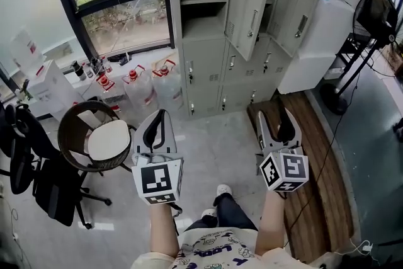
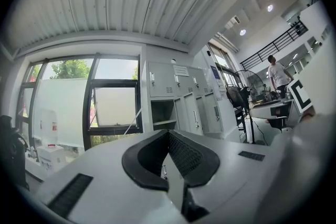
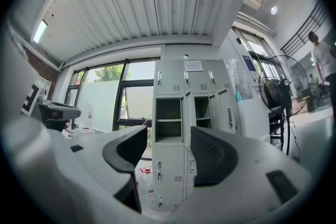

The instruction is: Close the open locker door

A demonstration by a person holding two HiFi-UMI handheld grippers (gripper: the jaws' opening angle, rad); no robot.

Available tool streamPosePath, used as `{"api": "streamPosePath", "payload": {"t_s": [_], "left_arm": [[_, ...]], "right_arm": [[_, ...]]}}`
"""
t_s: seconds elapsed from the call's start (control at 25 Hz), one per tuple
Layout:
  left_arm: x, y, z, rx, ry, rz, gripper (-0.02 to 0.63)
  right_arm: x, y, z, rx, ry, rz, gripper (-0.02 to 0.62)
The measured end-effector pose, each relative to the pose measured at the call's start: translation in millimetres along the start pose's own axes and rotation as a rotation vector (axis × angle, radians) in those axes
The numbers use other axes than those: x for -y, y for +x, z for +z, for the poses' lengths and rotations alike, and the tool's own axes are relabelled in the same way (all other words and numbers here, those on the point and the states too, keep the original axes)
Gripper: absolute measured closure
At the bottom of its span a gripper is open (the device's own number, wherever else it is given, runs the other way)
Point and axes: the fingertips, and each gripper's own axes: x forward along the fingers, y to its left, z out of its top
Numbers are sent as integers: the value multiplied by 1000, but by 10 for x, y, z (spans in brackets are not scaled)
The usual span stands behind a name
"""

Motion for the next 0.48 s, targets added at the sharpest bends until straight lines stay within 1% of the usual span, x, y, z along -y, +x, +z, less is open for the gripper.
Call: {"api": "streamPosePath", "payload": {"t_s": [0.12, 0.24, 0.36, 0.48], "left_arm": [[-5, 89, -91, -29, -9, 9, 603], [21, 245, -125, -16, -11, 16, 603], [29, 434, -202, -41, -12, 31, 603], [57, 664, -203, -37, -12, 34, 603]], "right_arm": [[50, 98, -52, -9, -4, 6, 337], [139, 247, -104, -15, -6, 13, 337], [221, 450, -143, -20, -14, 26, 337], [325, 671, -125, -12, -14, 33, 337]]}}
